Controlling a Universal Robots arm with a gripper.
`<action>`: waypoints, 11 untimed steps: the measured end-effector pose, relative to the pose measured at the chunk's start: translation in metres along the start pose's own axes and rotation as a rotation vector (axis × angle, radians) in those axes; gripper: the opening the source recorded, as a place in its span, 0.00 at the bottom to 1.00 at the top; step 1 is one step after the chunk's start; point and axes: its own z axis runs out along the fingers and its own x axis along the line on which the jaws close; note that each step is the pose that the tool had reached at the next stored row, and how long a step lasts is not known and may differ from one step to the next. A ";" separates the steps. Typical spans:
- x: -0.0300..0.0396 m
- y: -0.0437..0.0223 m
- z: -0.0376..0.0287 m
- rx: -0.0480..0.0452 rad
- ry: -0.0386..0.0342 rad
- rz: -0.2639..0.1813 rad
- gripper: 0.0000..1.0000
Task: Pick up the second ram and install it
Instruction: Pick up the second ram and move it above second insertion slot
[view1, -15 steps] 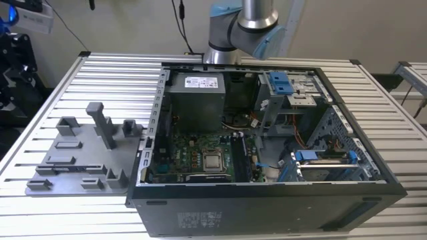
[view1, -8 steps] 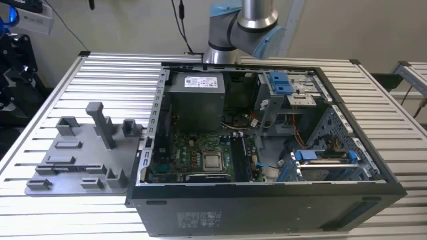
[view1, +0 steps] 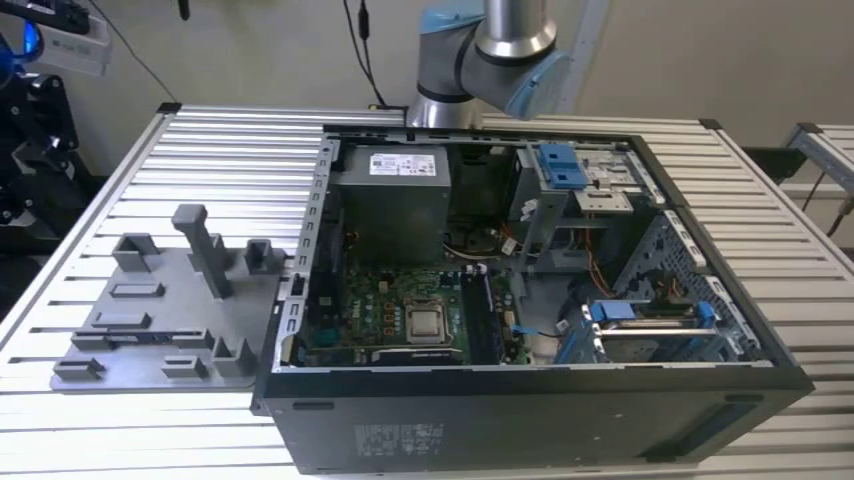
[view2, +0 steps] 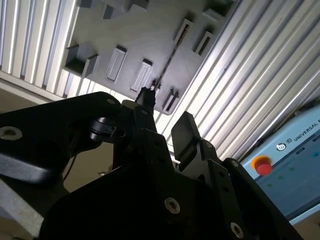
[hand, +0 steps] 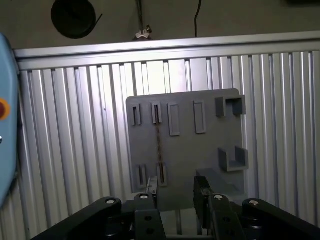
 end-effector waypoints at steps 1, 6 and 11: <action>0.0000 0.0000 0.0007 0.0000 0.0000 0.000 0.42; 0.0003 0.0000 0.0030 -0.0002 0.0002 0.000 0.42; 0.0003 -0.0001 0.0040 0.0002 -0.0002 0.000 0.42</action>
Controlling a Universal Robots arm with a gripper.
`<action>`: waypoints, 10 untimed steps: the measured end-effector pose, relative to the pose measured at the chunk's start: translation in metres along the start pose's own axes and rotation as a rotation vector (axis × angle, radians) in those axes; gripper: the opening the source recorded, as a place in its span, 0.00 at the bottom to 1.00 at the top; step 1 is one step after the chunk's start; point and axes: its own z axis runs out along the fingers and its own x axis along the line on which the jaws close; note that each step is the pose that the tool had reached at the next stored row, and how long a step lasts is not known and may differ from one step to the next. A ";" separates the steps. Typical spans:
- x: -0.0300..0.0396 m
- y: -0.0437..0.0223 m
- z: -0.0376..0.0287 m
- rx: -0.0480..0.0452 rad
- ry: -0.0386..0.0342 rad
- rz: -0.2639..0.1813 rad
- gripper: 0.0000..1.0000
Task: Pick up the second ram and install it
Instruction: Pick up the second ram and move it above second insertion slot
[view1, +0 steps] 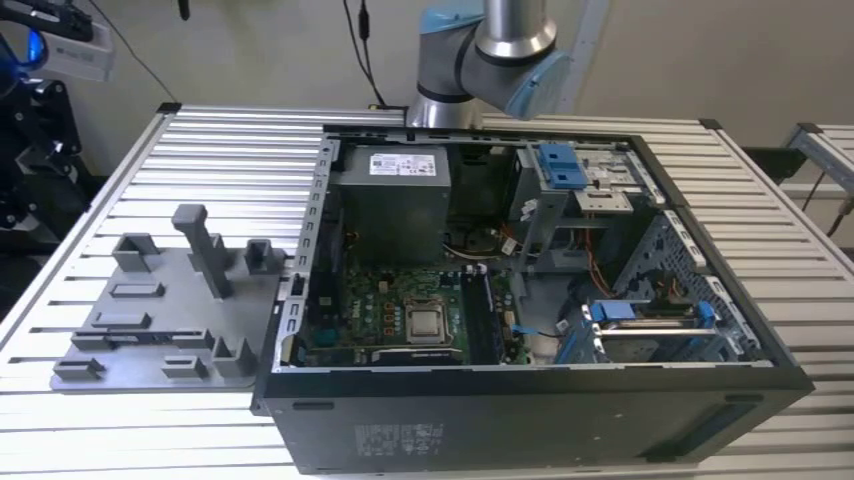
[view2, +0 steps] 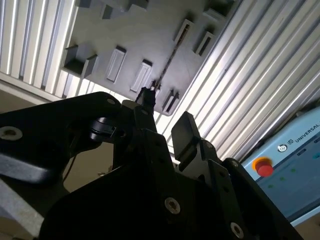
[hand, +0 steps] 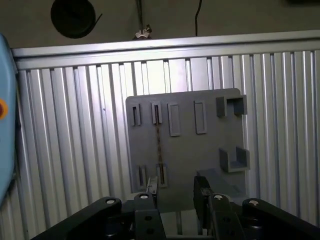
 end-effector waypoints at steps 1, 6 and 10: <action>0.0000 0.0000 0.0005 0.0000 0.0001 0.000 0.42; 0.0003 0.0000 0.0036 -0.0002 0.0002 0.000 0.42; 0.0005 0.0000 0.0061 -0.0002 0.0002 0.000 0.42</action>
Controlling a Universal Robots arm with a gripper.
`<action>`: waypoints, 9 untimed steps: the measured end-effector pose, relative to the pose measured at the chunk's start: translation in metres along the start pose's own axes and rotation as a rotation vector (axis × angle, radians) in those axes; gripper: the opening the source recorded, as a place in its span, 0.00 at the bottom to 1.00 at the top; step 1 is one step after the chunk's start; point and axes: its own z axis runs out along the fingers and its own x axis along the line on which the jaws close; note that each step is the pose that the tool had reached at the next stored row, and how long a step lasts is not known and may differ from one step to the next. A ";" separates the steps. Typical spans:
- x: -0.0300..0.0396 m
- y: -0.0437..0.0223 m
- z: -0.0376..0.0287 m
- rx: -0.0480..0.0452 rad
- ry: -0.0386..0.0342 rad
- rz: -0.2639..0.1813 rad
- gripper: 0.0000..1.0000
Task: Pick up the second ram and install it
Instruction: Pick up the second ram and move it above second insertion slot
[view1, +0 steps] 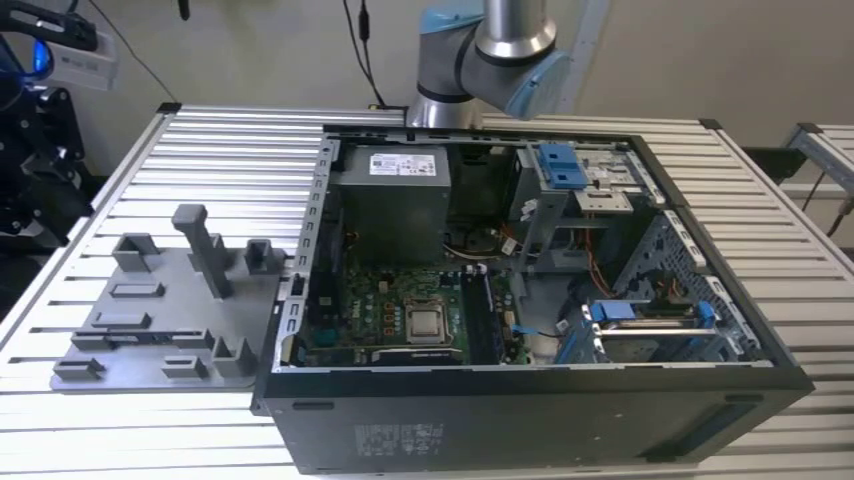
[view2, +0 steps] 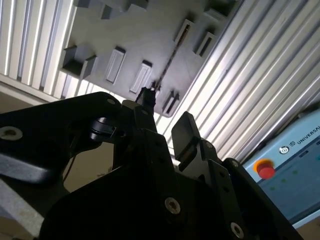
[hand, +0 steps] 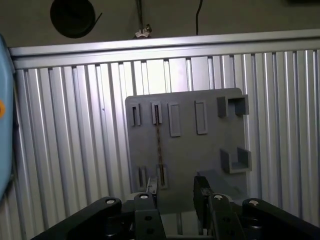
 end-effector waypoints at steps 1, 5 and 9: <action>0.0001 0.0000 0.0007 0.0000 0.0000 0.000 0.42; 0.0003 0.0000 0.0032 0.0000 0.0001 0.000 0.42; 0.0003 0.0000 0.0062 0.0000 0.0001 0.000 0.42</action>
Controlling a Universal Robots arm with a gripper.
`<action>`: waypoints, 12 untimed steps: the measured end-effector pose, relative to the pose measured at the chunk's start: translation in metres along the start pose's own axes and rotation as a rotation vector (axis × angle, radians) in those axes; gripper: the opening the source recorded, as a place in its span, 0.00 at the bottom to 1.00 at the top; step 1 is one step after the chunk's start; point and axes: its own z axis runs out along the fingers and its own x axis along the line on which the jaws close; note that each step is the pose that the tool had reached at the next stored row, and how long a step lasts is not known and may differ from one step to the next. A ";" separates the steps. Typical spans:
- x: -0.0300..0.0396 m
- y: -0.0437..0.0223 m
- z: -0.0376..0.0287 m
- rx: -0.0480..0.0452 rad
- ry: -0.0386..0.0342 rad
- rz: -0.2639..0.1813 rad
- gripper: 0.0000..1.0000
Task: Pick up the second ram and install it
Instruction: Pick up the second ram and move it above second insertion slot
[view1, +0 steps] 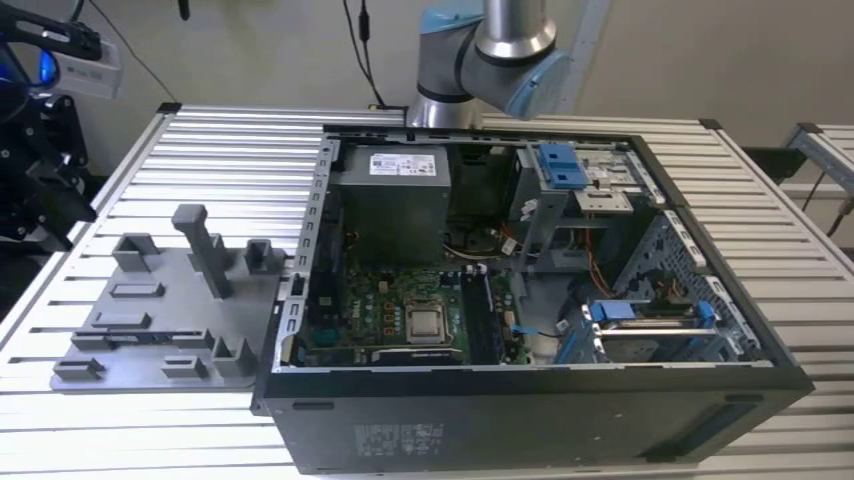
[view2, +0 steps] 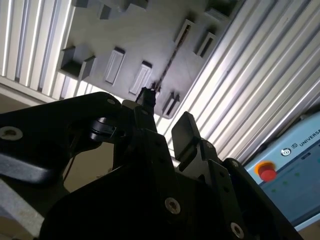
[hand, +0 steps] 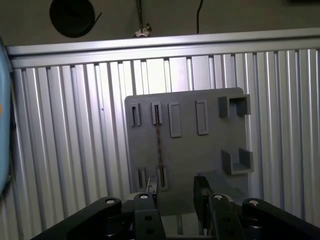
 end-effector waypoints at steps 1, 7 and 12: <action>0.0000 0.0000 0.0007 0.0000 0.0000 0.000 0.42; -0.0004 0.0000 0.0054 0.0000 0.0000 0.000 0.42; -0.0008 0.0000 0.0118 0.0000 -0.0001 0.000 0.42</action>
